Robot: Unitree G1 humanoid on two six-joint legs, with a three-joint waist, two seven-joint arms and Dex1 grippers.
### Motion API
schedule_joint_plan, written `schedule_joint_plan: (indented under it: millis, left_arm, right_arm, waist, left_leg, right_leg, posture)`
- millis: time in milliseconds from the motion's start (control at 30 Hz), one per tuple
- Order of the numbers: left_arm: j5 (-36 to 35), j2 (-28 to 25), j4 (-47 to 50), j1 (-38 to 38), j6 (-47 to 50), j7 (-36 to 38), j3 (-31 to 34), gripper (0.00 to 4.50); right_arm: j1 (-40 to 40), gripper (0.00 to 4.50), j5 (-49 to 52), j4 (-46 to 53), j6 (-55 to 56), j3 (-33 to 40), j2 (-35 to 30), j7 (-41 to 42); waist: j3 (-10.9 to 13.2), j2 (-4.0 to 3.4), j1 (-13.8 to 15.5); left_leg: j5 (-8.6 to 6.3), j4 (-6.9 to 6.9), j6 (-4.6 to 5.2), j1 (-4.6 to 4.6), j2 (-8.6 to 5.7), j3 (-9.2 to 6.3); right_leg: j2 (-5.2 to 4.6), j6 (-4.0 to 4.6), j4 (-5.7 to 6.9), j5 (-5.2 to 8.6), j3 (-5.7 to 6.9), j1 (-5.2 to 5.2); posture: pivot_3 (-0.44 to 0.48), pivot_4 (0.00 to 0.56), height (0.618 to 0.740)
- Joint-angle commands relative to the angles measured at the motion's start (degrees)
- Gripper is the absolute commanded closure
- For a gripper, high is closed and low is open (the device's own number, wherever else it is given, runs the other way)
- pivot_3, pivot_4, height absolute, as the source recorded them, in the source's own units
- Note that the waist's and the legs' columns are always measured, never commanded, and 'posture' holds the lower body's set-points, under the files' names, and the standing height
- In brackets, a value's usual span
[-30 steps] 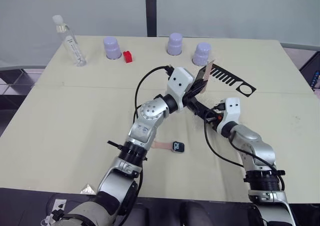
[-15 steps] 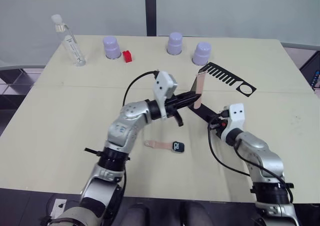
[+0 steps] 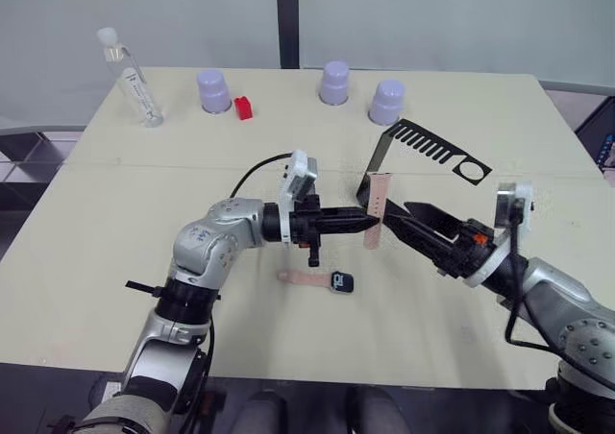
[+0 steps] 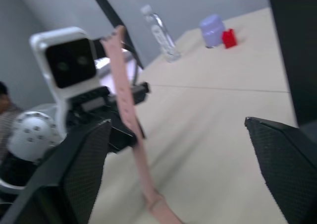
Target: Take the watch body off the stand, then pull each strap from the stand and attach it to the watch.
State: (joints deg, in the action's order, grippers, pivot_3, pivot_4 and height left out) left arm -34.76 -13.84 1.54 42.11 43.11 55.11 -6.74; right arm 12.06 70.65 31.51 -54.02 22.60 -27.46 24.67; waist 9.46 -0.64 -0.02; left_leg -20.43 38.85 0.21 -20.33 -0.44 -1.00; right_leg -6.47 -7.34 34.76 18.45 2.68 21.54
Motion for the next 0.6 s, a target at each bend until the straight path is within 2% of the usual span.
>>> schedule_joint_plan:
  millis: [33, 167, 500, 600]
  left_arm:
    - [-2.61, -0.19, 3.12, -0.36, 1.66, -0.72, 1.41, 4.50]
    - [-3.53, -0.30, 4.54, -1.21, 2.89, -1.40, 1.13, 4.50]
    - [-5.56, 0.17, 4.66, -0.68, 4.42, -1.98, 1.91, 4.50]
    - [-5.44, -0.17, 5.56, -1.64, 3.99, -1.61, 1.37, 4.50]
  right_arm:
    - [0.55, 0.04, 7.80, 2.79, 1.02, -0.64, 0.10, -3.73]
    - [3.04, 0.04, 15.39, 0.39, 2.70, -2.21, 0.92, -7.76]
    - [3.26, 0.04, 14.97, -0.77, 5.91, -5.27, -0.01, -8.43]
    - [2.48, 0.80, 14.57, -0.74, 6.94, -5.58, 0.20, -8.49]
  waist:
    - [0.00, 0.00, -0.06]
    - [0.01, 0.01, -0.05]
    - [0.01, 0.01, 0.12]
    - [0.01, 0.01, 0.10]
  left_leg:
    - [0.00, -0.02, 0.00, 0.01, 0.00, 0.00]
    - [0.00, -0.03, 0.00, 0.01, 0.01, 0.01]
    - [0.00, -0.03, 0.02, -0.09, -0.03, -0.04]
    - [0.01, -0.03, 0.03, -0.09, -0.01, -0.05]
  right_leg:
    - [-0.01, 0.00, 0.00, 0.00, -0.03, 0.00]
    - [-0.03, 0.00, -0.02, 0.00, -0.05, 0.01]
    - [-0.03, 0.00, -0.14, 0.00, -0.04, 0.01]
    - [-0.01, 0.00, -0.13, 0.00, -0.03, 0.01]
  posture:
    - [0.000, 0.150, 0.740]
    - [0.000, 0.150, 0.740]
    - [0.000, 0.150, 0.740]
    - [0.000, 0.150, 0.740]
